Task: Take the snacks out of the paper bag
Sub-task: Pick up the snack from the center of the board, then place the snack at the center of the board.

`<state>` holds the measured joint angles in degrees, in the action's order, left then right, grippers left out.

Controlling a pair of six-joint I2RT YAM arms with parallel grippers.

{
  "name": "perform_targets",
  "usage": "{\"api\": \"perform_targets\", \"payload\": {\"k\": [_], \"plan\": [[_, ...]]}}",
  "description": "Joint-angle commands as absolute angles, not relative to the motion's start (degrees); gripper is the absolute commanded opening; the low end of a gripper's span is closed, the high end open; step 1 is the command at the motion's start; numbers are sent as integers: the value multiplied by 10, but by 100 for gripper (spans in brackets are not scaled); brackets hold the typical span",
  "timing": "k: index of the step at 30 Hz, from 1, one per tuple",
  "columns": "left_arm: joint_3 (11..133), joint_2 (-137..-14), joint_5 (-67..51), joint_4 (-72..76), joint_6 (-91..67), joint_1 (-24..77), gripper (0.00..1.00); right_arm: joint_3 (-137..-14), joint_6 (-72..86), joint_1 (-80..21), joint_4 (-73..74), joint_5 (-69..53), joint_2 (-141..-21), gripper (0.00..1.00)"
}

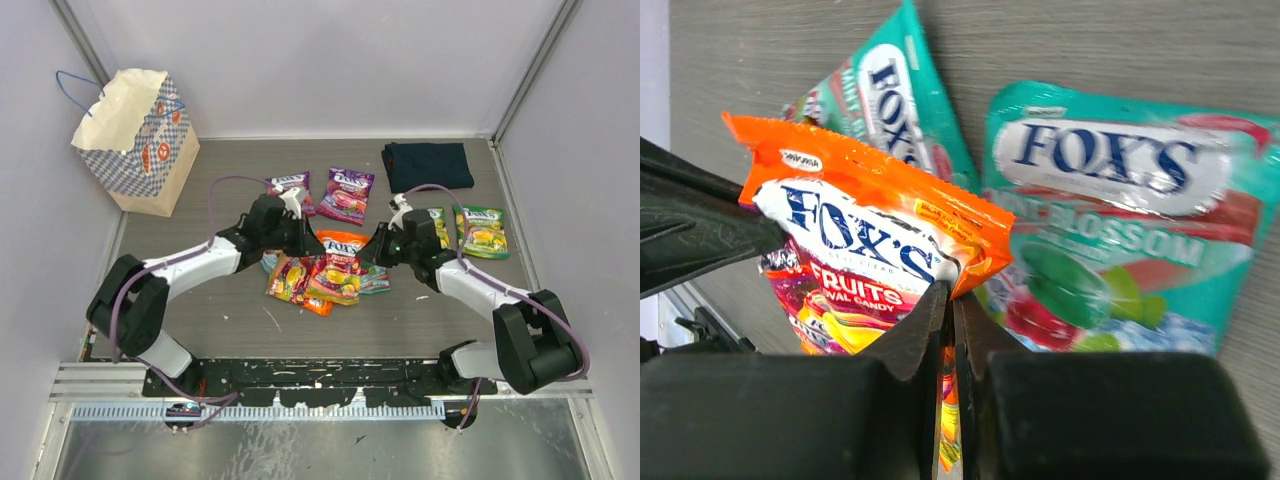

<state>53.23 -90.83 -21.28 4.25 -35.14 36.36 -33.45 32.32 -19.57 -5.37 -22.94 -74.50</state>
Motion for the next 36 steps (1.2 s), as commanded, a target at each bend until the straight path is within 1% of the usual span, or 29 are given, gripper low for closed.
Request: {"api": "perform_targets", "payload": {"k": [1, 7, 10, 15, 19, 24, 27, 28, 29, 30, 31, 32, 33, 34, 35, 36], "plan": [[533, -831, -149, -6, -308, 358, 0, -394, 335, -256, -69, -207, -755, 12], [526, -742, -58, -120, -269, 324, 0, -485, 353, -321, -86, -199, -830, 10], [513, -694, -3, -166, -258, 283, 0, -549, 353, -344, -83, -194, -890, 10], [498, -652, 25, -203, -232, 204, 0, -684, 366, -382, -75, -212, -1004, 9], [504, -673, 117, -217, -194, 165, 0, -810, 370, -418, -63, -220, -1111, 8], [522, -721, 144, -200, -172, 93, 0, -990, 375, -442, -33, -232, -1250, 8], [540, -780, 167, -172, -143, 58, 0, -1097, 373, -443, 0, -241, -1326, 9], [550, -806, 177, -161, -125, 54, 0, -1130, 373, -444, 14, -243, -1357, 10], [565, -825, 178, -153, -103, 50, 0, -1166, 372, -444, 28, -245, -1376, 14], [582, -845, 182, -150, -86, 49, 0, -1205, 370, -442, 48, -254, -1395, 24], [601, -862, 195, -154, -73, 47, 0, -1240, 367, -441, 65, -266, -1418, 38], [623, -879, 212, -163, -63, 46, 0, -1265, 364, -440, 75, -282, -1429, 58], [643, -893, 225, -174, -54, 42, 5, -1278, 359, -437, 85, -299, -1431, 77], [661, -902, 232, -184, -45, 38, 13, -1284, 350, -432, 97, -307, -1424, 93], [673, -907, 239, -190, -37, 36, 33, -1277, 337, -427, 107, -310, -1409, 99], [680, -906, 245, -191, -32, 36, 59, -1252, 323, -420, 108, -310, -1381, 100]]}}
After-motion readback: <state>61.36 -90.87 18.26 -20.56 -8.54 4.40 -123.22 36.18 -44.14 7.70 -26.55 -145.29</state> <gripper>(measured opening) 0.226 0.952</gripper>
